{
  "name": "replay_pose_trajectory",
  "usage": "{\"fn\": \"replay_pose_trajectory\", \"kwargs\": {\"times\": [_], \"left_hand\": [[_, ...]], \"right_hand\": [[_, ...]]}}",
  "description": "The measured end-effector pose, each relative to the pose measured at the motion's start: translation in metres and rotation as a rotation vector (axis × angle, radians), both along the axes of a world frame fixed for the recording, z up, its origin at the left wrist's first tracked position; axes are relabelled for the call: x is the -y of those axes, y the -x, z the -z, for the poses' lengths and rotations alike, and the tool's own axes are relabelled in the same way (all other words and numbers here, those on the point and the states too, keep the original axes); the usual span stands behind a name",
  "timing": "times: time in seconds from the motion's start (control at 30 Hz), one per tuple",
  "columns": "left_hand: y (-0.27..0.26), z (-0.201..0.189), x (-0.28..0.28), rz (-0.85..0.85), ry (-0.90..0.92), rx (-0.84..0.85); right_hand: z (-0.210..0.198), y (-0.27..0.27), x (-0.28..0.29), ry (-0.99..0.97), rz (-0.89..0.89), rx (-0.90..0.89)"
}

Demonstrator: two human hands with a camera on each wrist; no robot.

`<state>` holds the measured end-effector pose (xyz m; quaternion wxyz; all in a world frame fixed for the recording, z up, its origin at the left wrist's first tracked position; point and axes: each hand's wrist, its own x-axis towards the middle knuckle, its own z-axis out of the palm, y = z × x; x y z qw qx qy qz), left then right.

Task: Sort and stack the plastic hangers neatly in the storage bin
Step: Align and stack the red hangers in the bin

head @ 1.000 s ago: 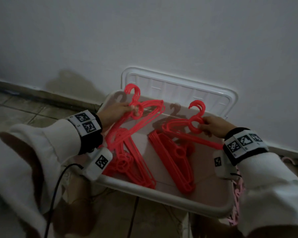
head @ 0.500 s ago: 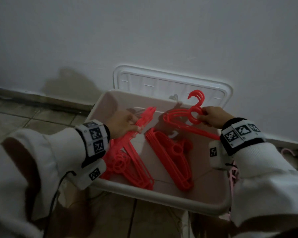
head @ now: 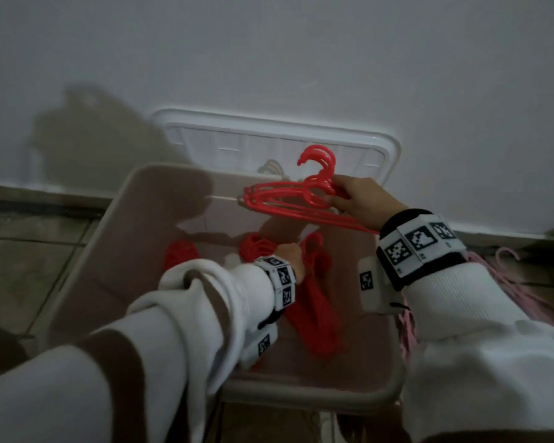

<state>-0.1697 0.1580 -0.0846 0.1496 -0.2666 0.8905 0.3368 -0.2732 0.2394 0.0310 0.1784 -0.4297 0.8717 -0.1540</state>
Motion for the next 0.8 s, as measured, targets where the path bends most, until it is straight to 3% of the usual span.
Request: {"fn": "replay_pose_trajectory", "kwargs": {"times": [0.23,0.47,0.57,0.8], "left_hand": [[0.022,0.029,-0.016,0.074,-0.132,0.099],[0.020,0.033,-0.015,0.159,-0.033,0.163],[0.012,0.023,-0.009,0.120,0.017,0.101],[-0.035,-0.028,0.041,0.279,-0.162,0.136]], "right_hand": [[0.011,0.008,-0.002,0.005,-0.014,0.041],[0.016,0.003,0.007,-0.053,-0.036,0.025],[0.013,-0.005,0.013,-0.087,-0.047,-0.004],[0.013,-0.020,0.030,-0.094,-0.106,0.022]]}}
